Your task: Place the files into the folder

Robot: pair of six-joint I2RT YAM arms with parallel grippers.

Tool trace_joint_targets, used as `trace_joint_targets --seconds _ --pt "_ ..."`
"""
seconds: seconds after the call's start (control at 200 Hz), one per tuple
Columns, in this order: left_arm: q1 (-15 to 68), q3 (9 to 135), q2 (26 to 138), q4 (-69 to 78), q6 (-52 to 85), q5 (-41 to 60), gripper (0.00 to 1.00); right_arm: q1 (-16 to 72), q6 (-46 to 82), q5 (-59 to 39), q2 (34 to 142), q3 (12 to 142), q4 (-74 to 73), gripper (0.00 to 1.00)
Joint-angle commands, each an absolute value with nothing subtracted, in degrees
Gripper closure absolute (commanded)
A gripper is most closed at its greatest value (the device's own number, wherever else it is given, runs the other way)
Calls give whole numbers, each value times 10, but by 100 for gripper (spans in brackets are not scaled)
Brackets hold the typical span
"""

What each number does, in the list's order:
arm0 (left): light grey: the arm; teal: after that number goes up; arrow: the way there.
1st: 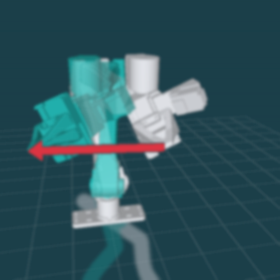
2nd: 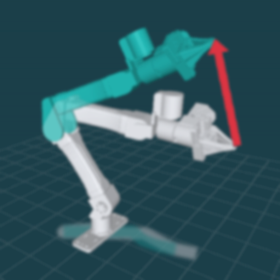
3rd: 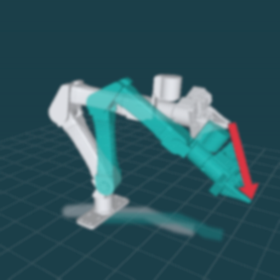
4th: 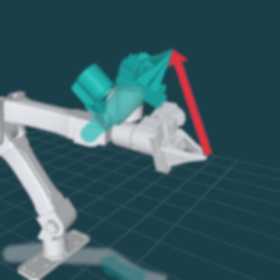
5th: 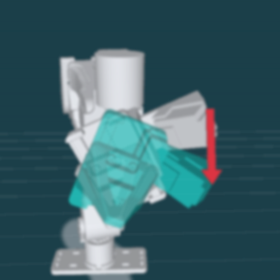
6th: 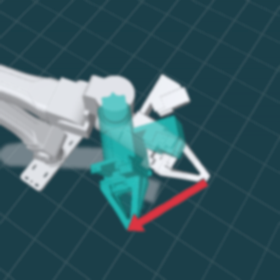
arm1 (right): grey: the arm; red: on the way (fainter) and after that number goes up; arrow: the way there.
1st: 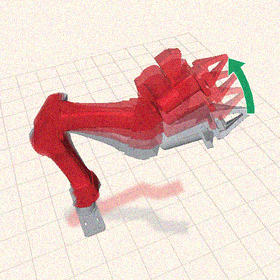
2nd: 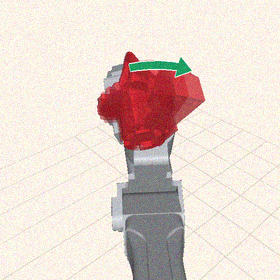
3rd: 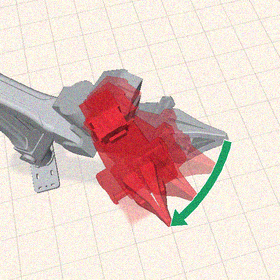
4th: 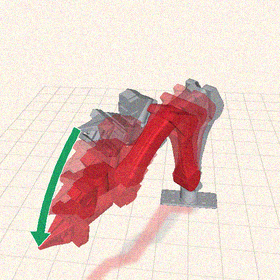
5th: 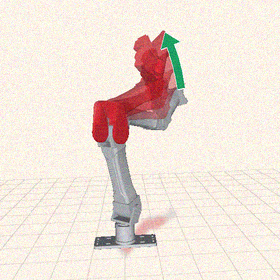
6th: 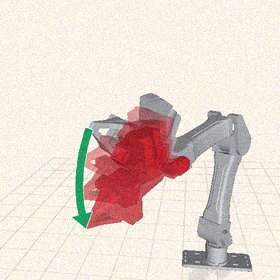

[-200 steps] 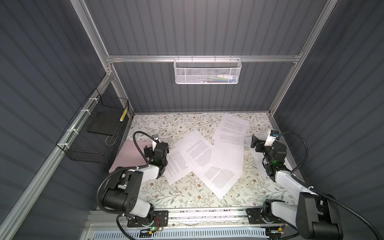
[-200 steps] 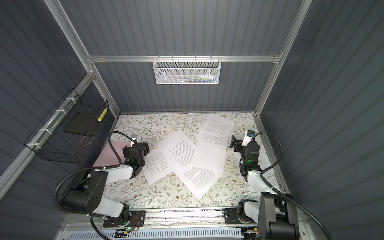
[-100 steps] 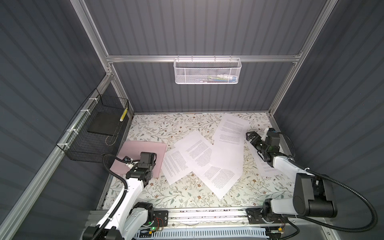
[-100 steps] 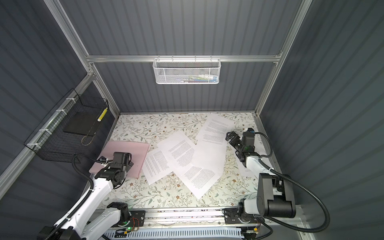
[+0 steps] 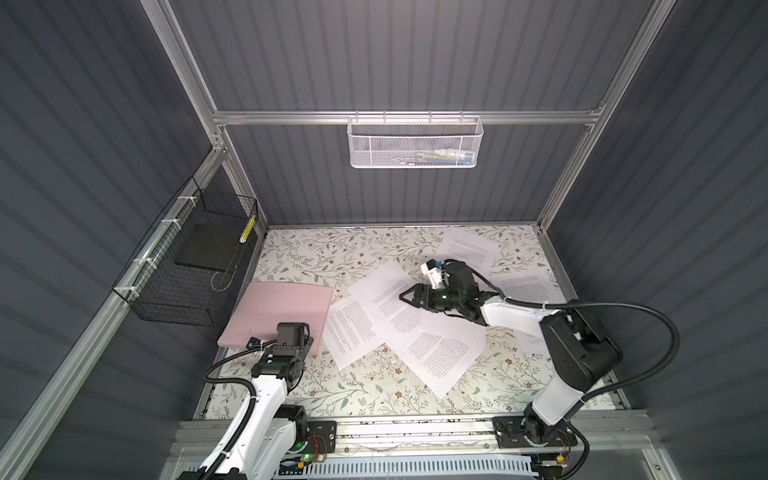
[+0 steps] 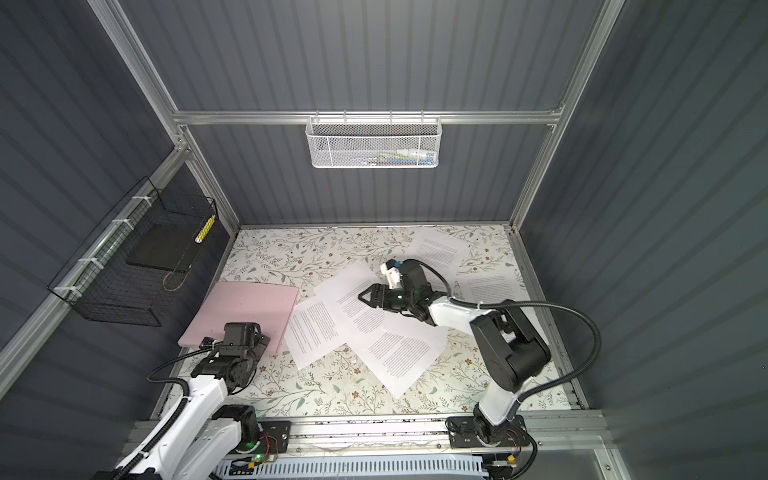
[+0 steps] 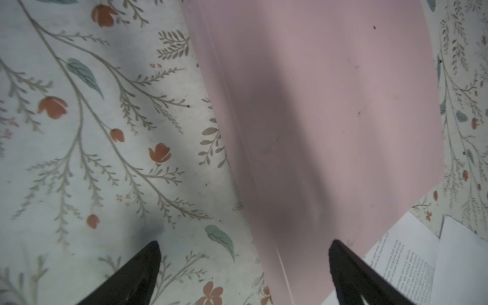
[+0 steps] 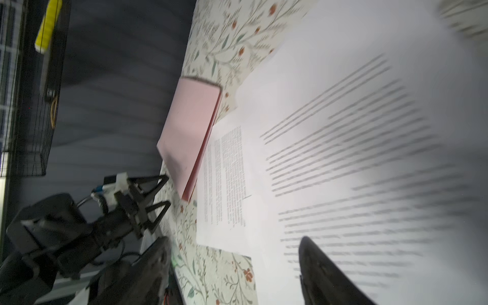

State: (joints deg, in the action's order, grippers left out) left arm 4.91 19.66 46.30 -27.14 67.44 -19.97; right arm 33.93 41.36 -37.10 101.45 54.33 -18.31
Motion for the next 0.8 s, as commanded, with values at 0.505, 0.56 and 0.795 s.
trace_joint_targets --seconds 0.505,0.56,0.795 --pt "41 235 444 -280 627 -183 0 515 586 -471 1357 882 -301 52" --pt "41 237 435 -285 621 -186 0 524 605 -465 1381 907 -305 56" --pt "41 248 438 -292 603 -173 0 541 616 -413 1423 968 -237 61"
